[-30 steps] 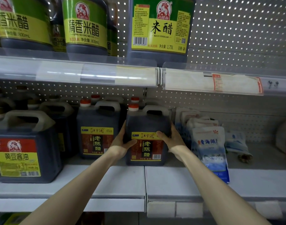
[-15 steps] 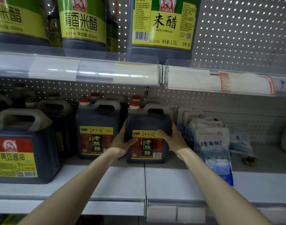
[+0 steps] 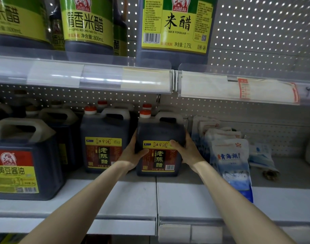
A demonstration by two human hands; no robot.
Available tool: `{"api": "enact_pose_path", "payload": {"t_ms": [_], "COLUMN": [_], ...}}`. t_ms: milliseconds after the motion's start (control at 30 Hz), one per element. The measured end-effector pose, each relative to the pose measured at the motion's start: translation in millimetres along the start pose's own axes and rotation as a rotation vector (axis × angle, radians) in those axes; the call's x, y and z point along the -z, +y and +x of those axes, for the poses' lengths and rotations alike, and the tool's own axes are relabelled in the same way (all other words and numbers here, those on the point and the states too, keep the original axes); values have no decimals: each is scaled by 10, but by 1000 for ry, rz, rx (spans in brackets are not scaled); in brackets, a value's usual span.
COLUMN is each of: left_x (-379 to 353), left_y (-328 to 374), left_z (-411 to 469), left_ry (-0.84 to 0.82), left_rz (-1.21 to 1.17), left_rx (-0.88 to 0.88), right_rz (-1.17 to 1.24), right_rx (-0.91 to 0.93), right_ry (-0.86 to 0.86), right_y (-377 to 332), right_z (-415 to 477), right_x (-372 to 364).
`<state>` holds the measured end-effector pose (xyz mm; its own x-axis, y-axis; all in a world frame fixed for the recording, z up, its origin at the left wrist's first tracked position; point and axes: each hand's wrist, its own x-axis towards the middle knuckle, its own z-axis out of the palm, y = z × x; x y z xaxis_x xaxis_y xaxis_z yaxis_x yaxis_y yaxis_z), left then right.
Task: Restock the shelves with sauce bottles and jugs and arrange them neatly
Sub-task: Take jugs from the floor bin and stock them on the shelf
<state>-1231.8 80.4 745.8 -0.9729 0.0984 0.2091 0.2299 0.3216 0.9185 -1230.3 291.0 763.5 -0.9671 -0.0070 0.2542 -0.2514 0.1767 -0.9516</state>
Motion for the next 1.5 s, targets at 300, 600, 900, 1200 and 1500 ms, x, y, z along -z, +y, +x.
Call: {"api": "enact_pose_path", "payload": {"t_ms": [300, 600, 900, 1200, 1500], "left_x": [-15, -6, -56, 5, 355], "left_y": [25, 55, 109, 289, 803], "left_z": [8, 7, -60, -358, -1071], "left_ry": [5, -1, 42, 84, 75], "left_rz": [19, 6, 94, -79, -102], "left_rx": [5, 28, 43, 88, -1], "right_rz": [-61, -56, -60, -97, -184], "right_rx": [-7, -10, -58, -42, -30], "right_ry": [-12, -24, -8, 53, 116], "right_y": [-29, -17, 39, -186, -918], "right_z": [-20, 15, 8, -298, -1048], "right_x": [-16, -24, -2, -12, -121]}}
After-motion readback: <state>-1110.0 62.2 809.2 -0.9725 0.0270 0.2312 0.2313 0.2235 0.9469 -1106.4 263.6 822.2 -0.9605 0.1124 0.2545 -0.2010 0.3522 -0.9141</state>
